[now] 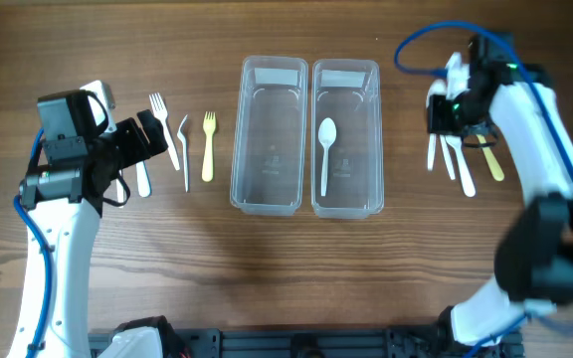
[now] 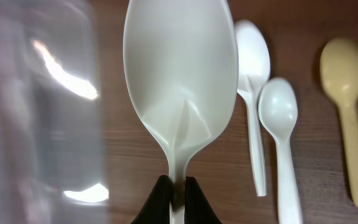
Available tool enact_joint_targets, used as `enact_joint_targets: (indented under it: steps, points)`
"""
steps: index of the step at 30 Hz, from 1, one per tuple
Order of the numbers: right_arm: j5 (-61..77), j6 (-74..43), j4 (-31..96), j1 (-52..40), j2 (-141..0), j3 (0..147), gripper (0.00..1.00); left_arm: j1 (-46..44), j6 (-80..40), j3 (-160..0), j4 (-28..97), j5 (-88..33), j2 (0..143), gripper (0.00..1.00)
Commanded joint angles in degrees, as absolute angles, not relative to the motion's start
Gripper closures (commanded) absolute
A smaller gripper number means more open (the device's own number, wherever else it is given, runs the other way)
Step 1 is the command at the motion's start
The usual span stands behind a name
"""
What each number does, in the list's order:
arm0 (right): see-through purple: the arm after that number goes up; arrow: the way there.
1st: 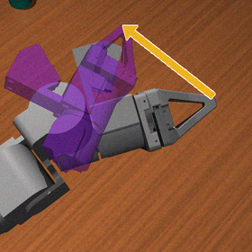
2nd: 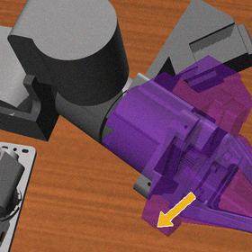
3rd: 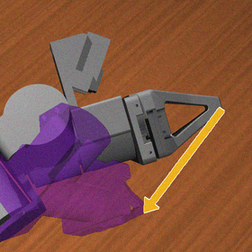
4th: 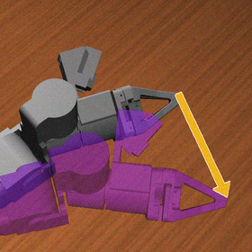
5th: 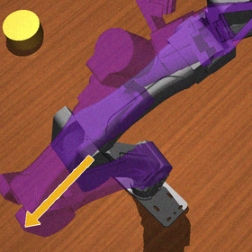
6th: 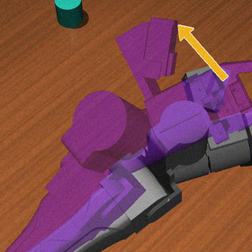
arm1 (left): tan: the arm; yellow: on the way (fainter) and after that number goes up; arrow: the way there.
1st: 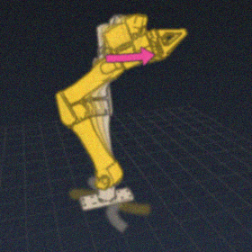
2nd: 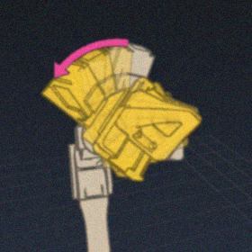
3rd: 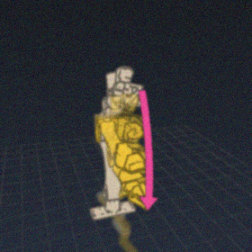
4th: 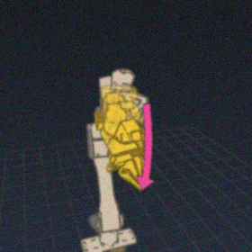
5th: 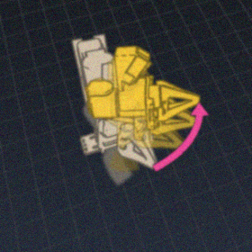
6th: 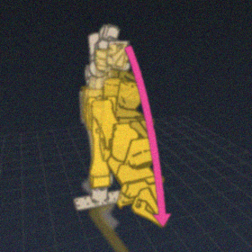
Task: Pack container
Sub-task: 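Move right gripper back and grasp another white spoon, then place the second white spoon into the right container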
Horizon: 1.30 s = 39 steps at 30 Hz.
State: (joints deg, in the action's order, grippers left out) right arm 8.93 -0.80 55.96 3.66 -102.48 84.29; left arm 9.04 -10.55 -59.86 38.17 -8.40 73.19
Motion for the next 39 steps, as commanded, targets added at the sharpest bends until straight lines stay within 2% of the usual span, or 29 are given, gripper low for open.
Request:
enact_joint_targets:
  steps: [1, 10, 18, 19, 20, 21, 22, 23, 28, 31, 34, 39]
  points:
    - [15.0, -8.2, 55.7, -0.5, -94.4, 85.9, 0.96, 9.4, -9.4, -61.0, 38.0, -8.1, 73.3, 0.00]
    - [14.5, -23.4, 46.3, -16.6, -98.0, 80.6, 0.96, 9.4, -9.4, -61.0, 38.0, -8.1, 73.3, 0.00]
    - [11.4, -25.3, 42.6, -19.9, -108.8, 79.8, 0.94, 9.4, -9.4, -61.0, 38.0, -8.1, 73.3, 0.00]
    - [11.4, -24.7, 42.1, -19.9, -109.3, 79.8, 0.89, 9.4, -9.4, -61.0, 38.0, -8.1, 73.3, 0.00]
    - [11.4, -23.3, 41.6, -19.9, -109.3, 79.8, 0.78, 9.4, -9.4, -61.0, 38.0, -8.1, 73.3, 0.00]
    - [11.4, -21.3, 41.3, -19.9, -109.2, 79.9, 0.63, 9.4, -9.4, -61.0, 38.0, -8.1, 73.3, 0.00]
    - [11.4, -19.1, 41.3, -19.9, -108.6, 80.1, 0.51, 9.4, -9.4, -61.0, 38.0, -8.1, 73.3, 0.00]
    - [11.4, -16.6, 41.5, -19.9, -108.0, 80.6, 0.48, 9.4, -9.4, -61.0, 38.0, -8.1, 73.3, 0.00]
    - [11.1, -9.5, 45.1, -17.3, -100.1, 85.6, 0.43, 9.4, -9.4, -61.0, 38.0, -8.1, 73.3, 0.00]
    - [2.3, -6.1, 44.8, -12.3, -93.1, 86.5, 0.36, 9.4, -9.4, -61.0, 38.0, -8.1, 73.3, 0.00]
    - [-7.0, -0.9, 44.9, -6.1, -90.0, 86.5, 0.36, 9.4, -9.4, -61.0, 38.0, -8.1, 73.3, 0.00]
    - [-5.3, 6.9, 47.6, 3.7, -92.1, 83.9, 0.36, 9.4, -9.4, -61.0, 38.0, -8.1, 73.3, 0.00]
